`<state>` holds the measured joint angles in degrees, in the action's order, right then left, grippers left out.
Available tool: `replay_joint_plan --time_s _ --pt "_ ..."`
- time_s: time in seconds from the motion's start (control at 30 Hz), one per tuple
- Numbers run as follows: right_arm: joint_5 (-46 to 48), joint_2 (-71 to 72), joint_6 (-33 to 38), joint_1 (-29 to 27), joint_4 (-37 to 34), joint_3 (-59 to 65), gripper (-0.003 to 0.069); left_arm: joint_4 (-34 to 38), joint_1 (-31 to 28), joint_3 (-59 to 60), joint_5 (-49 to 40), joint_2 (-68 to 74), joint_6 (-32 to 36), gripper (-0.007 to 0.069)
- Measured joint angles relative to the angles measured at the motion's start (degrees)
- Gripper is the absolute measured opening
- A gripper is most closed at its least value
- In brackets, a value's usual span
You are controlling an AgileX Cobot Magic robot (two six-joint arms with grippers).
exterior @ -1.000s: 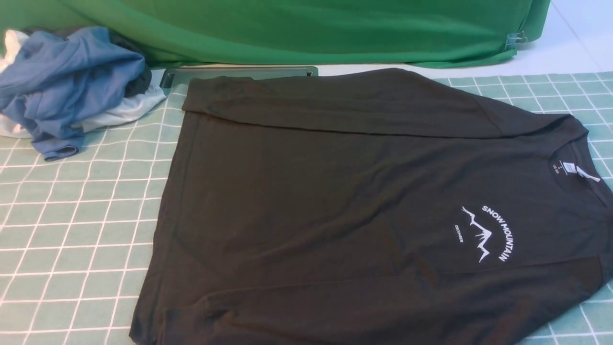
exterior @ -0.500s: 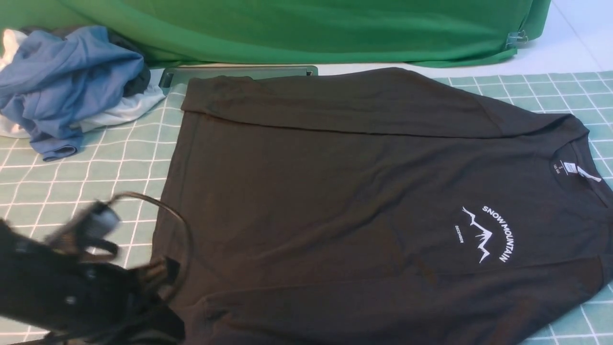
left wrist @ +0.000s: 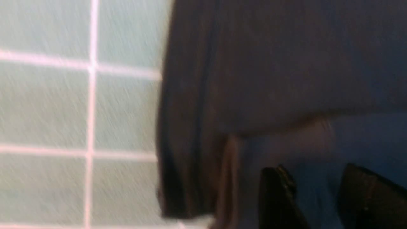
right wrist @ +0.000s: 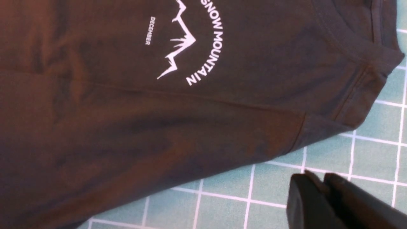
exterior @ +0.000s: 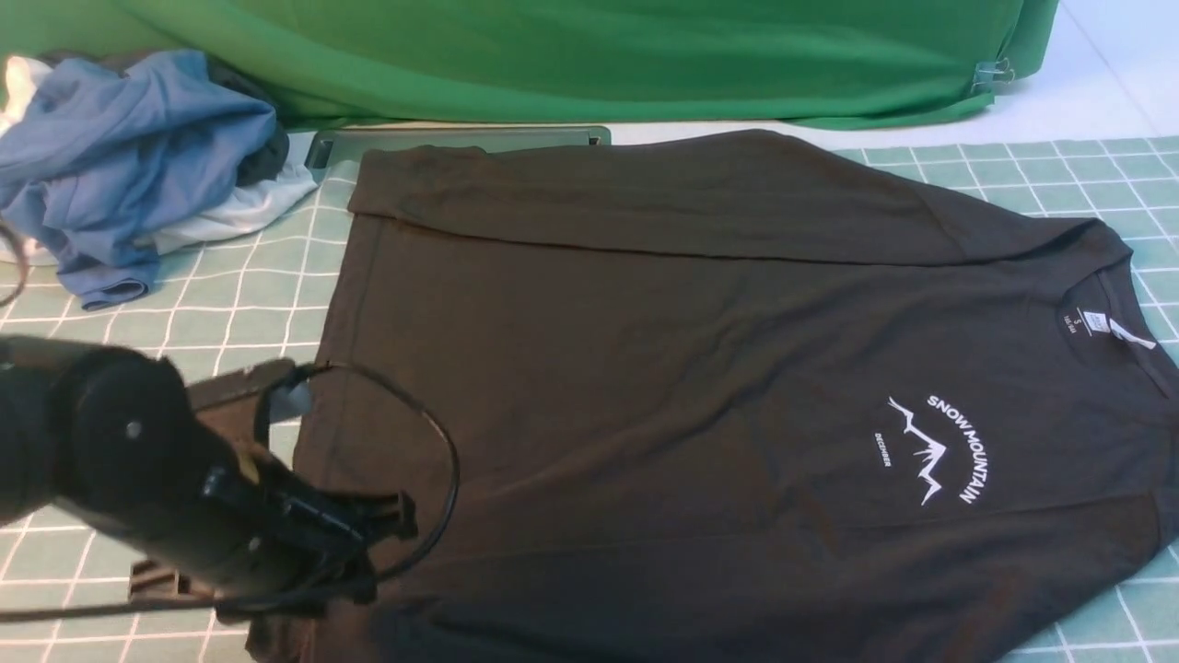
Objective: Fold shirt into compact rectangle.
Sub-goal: 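Grasp the left edge of the dark T-shirt lying flat on the table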
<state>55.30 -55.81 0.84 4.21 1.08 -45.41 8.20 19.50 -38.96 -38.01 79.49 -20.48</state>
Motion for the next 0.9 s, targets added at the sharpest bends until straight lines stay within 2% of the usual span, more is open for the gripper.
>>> replay_joint_plan --time_s 0.07,0.17,0.57,0.7,0.8,0.83,0.9 --pt "0.0 0.0 0.0 0.0 0.0 0.0 0.0097 -1.5 0.0 -0.2 0.1 1.9 -0.4 0.0313" --pt "0.0 0.0 0.0 0.0 0.0 0.0 0.0106 -2.0 0.0 -0.2 0.6 4.4 -0.5 0.0344" --pt "-0.7 0.0 0.0 0.0 0.0 0.0 0.0125 -2.2 0.0 -0.9 1.7 9.2 -0.5 0.0353" --pt "-0.7 0.0 0.0 0.0 0.0 0.0 0.0128 -2.6 0.0 -0.9 1.5 9.2 -0.5 0.0301" --pt "-0.7 0.0 0.1 0.0 0.0 0.0 0.0136 -2.5 0.0 -0.9 1.6 9.3 -0.5 0.0204" --pt "-0.8 0.0 0.1 0.0 0.0 0.0 0.0141 -2.1 0.0 -0.9 1.9 9.3 -0.6 0.0129" --pt "-0.8 0.0 0.1 0.0 0.0 0.0 0.0143 -1.8 0.0 -0.9 2.1 9.3 -0.6 0.0077"
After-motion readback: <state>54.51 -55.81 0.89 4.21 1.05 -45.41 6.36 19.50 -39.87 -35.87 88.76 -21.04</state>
